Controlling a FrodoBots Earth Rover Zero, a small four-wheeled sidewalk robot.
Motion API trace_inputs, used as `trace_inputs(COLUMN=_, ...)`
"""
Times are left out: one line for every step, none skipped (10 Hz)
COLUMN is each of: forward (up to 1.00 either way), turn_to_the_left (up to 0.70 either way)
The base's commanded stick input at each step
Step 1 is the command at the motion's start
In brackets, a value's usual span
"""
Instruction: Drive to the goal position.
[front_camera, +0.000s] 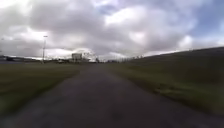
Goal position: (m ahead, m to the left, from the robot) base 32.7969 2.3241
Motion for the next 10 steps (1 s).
trace_inputs(forward=1.00, turn_to_the_left=0.11)
trace_inputs(forward=1.00, turn_to_the_left=0.34)
trace_inputs(forward=1.00, turn_to_the_left=0.23)
trace_inputs(forward=1.00, turn_to_the_left=0.00)
trace_inputs(forward=1.00, turn_to_the_left=0.00)
trace_inputs(forward=1.00, turn_to_the_left=0.00)
trace_inputs(forward=1.00, turn_to_the_left=0.00)
trace_inputs(forward=1.00, turn_to_the_left=0.00)
trace_inputs(forward=1.00, turn_to_the_left=0.00)
trace_inputs(forward=1.00, turn_to_the_left=0.00)
